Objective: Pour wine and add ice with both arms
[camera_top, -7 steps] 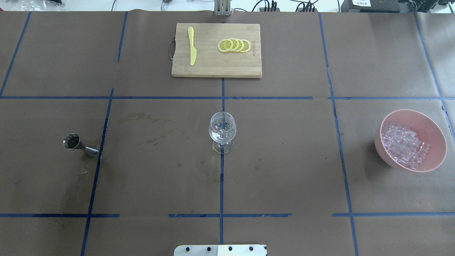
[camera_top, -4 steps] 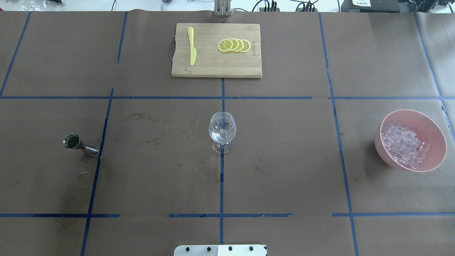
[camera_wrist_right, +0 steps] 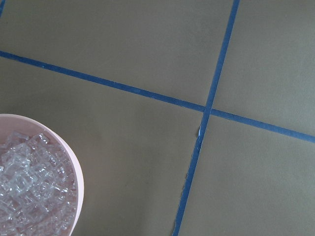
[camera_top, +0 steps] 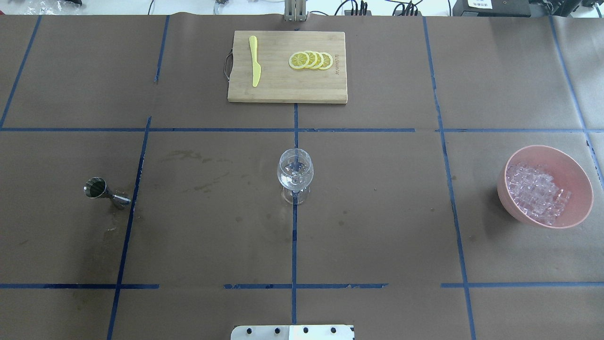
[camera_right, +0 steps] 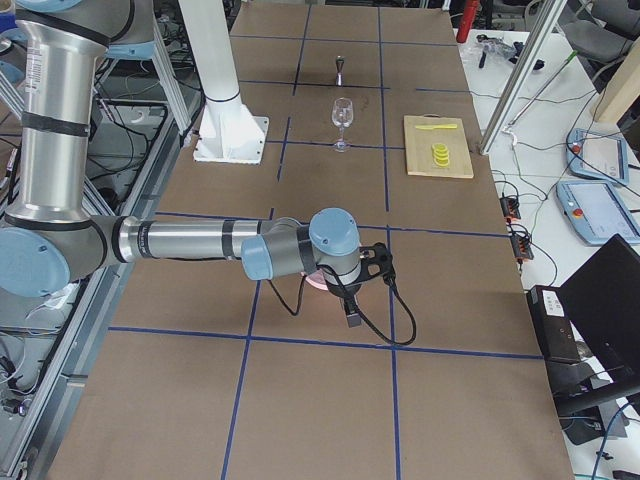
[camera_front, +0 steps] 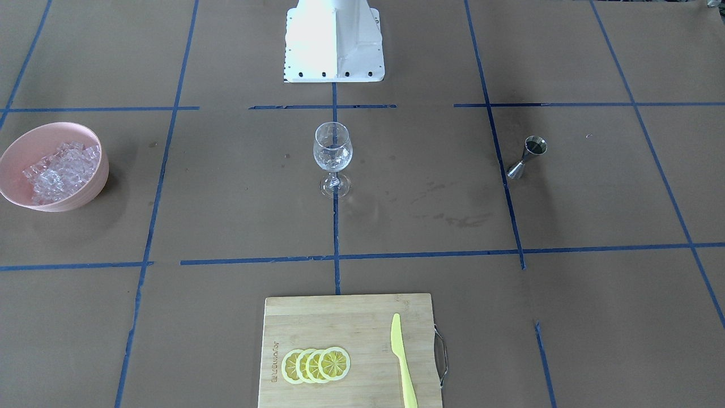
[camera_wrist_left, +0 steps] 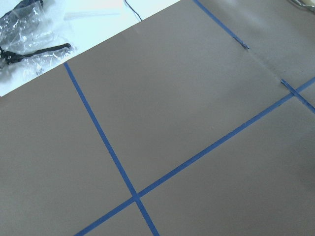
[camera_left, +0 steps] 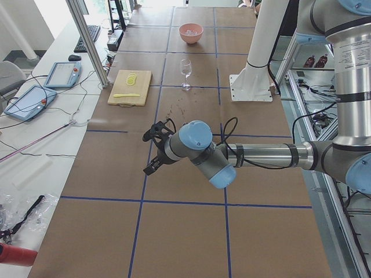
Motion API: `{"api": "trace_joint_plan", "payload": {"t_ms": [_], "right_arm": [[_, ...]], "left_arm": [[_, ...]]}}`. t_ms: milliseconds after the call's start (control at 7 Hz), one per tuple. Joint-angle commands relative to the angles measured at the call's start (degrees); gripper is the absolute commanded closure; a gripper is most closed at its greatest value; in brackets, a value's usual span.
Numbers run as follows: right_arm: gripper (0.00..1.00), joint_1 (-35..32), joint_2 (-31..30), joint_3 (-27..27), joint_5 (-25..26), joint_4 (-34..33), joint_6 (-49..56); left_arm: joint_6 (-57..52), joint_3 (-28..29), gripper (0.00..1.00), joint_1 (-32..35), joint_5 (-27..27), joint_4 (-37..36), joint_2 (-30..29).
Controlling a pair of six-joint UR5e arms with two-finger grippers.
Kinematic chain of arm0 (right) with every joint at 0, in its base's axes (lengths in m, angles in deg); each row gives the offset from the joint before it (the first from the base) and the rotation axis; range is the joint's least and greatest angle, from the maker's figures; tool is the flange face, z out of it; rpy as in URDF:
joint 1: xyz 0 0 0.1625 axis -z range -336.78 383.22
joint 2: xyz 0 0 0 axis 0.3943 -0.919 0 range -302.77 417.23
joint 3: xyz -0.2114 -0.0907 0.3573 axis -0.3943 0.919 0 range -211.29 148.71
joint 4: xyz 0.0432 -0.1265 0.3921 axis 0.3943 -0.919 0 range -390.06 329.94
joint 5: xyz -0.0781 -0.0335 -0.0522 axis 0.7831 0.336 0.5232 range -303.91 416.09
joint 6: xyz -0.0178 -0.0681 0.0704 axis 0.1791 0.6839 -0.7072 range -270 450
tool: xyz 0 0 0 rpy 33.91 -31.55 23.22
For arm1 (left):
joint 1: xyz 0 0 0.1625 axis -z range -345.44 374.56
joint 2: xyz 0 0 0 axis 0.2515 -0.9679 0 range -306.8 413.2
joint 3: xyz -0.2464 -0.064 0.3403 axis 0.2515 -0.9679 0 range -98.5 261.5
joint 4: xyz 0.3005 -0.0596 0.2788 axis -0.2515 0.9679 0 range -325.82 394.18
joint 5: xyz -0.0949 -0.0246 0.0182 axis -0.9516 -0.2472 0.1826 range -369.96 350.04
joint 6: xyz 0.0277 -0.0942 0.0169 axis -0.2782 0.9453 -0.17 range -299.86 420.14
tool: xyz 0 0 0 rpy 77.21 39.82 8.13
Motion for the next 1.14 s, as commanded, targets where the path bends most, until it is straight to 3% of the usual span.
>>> {"api": "trace_joint_plan", "payload": {"t_ms": [0, 143, 571, 714, 1000], "right_arm": [[0.0, 0.0, 0.2, -0.8, -0.7, 0.3, -0.2], [0.0, 0.0, 1.2, -0.8, -0.8, 0.3, -1.0], [0.0, 0.0, 1.3, -0.7, -0.8, 0.4, -2.4], [0.0, 0.0, 1.3, -0.7, -0.8, 0.3, -2.4], [0.0, 0.0, 1.3, -0.7, -0.8, 0.4, -2.3]], "left_arm": [[14.0, -0.5, 0.0, -6.9, 0.7, 10.8, -1.0], [21.1, -2.1, 0.0, -11.1, 5.0, 12.2, -2.3], [42.1, -9.4, 0.0, -32.0, 27.0, 18.1, -2.5], [45.1, -11.2, 0.0, -38.6, 35.6, 18.1, -2.1], [48.7, -11.5, 0.0, -52.7, 57.9, 18.0, -1.3]]}}
